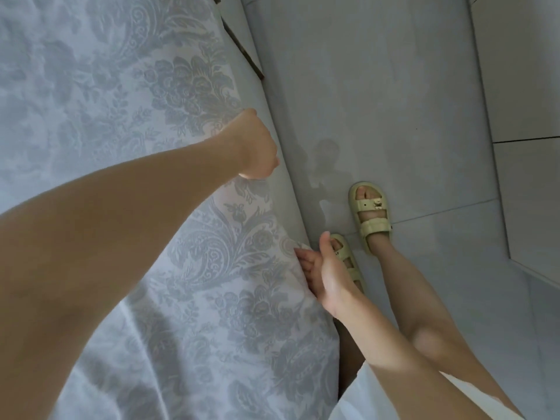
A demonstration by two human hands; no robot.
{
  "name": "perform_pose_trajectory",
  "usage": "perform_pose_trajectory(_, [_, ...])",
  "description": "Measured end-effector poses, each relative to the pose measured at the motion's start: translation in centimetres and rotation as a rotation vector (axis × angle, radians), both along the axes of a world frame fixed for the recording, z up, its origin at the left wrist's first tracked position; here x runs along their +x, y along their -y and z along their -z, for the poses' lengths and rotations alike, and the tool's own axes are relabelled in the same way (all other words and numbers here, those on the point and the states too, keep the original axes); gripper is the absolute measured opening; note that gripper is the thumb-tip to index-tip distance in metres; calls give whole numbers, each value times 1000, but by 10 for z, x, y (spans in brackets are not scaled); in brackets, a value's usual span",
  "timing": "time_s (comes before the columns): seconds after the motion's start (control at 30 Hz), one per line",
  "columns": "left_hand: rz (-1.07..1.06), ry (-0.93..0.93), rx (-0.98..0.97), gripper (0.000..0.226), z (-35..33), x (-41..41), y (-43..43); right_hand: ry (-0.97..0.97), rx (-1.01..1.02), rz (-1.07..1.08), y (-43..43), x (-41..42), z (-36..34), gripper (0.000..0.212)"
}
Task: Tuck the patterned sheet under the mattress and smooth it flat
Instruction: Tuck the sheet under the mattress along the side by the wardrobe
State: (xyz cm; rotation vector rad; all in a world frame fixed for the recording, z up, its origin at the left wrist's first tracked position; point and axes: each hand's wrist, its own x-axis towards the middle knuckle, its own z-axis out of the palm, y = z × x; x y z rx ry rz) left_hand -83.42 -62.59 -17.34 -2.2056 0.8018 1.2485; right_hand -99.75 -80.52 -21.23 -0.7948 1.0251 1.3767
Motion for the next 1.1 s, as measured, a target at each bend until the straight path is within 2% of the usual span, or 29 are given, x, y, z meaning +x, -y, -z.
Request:
perform_pose_trajectory(0.07, [-47, 102, -115, 52, -7, -9, -11, 172, -175, -69, 5, -5, -8, 56])
perform_pose_trajectory(0.13, [-150, 233, -317, 56, -10, -25, -23, 357, -306, -140, 11, -9, -12, 32])
perform_pose_trajectory(0.2, [-207, 309, -459, 61, -19, -44, -21, 455, -341, -200, 21, -11, -11, 17])
perform_pose_trajectory(0.33, [-133, 251, -541, 41, -27, -94, 13, 448, -208, -255, 31, -11, -7, 41])
perform_pose_trajectory(0.43, [-105, 182, -492, 23, -19, -115, 33, 498, -145, -333, 27, -14, 8, 42])
perform_pose_trajectory(0.53, [-126, 94, -296, 33, -15, -123, 39, 602, -143, -446, 23, -21, 12, 29])
perform_pose_trajectory(0.67, [-82, 99, -140, 38, -9, -126, 50, 615, -141, -274, 37, -44, 0, 14])
perform_pose_trajectory(0.77, [9, 114, -17, 43, -7, -128, 67, 514, -18, -97, 49, -57, -17, 26])
perform_pose_trajectory(0.87, [32, 120, -11, 44, -15, -131, 69, 318, 206, 48, 52, -67, -27, 45])
perform_pose_trajectory(0.97, [-3, 141, -76, 50, -26, -135, 60, 184, 394, -65, 31, -74, -15, 75])
perform_pose_trajectory(1.1, [-55, 98, -138, 59, -18, -135, 56, 112, 389, -94, 16, -81, 11, 77])
